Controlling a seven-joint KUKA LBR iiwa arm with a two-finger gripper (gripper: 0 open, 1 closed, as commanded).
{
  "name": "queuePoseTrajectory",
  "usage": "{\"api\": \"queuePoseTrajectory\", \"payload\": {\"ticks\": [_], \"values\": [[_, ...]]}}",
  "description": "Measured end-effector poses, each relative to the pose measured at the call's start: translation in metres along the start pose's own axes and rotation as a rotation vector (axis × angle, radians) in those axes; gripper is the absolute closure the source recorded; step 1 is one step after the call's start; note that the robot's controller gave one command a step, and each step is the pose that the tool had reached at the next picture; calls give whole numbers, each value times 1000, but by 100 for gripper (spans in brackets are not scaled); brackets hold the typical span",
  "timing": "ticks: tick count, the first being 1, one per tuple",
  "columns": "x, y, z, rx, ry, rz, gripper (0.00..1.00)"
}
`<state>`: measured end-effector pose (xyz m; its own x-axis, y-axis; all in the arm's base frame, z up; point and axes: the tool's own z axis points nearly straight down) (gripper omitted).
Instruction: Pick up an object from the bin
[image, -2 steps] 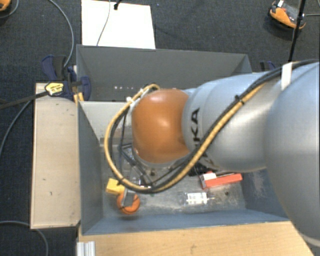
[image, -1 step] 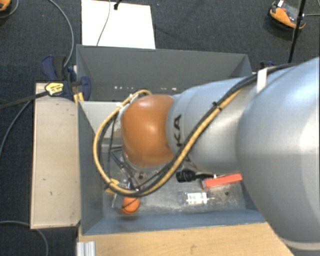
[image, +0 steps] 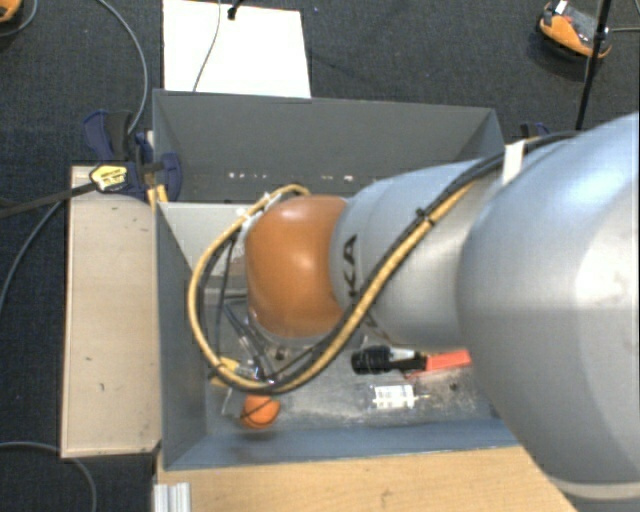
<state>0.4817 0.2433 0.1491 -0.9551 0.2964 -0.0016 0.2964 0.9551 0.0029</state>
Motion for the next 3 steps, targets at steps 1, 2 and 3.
{"api": "queuePoseTrajectory", "payload": {"ticks": [1, 2, 3], "values": [[-6, 4, 69, -3, -1, 100, 0], [-5, 7, 99, -3, -2, 117, 100], [-4, 7, 97, -3, -3, 118, 100]]}}
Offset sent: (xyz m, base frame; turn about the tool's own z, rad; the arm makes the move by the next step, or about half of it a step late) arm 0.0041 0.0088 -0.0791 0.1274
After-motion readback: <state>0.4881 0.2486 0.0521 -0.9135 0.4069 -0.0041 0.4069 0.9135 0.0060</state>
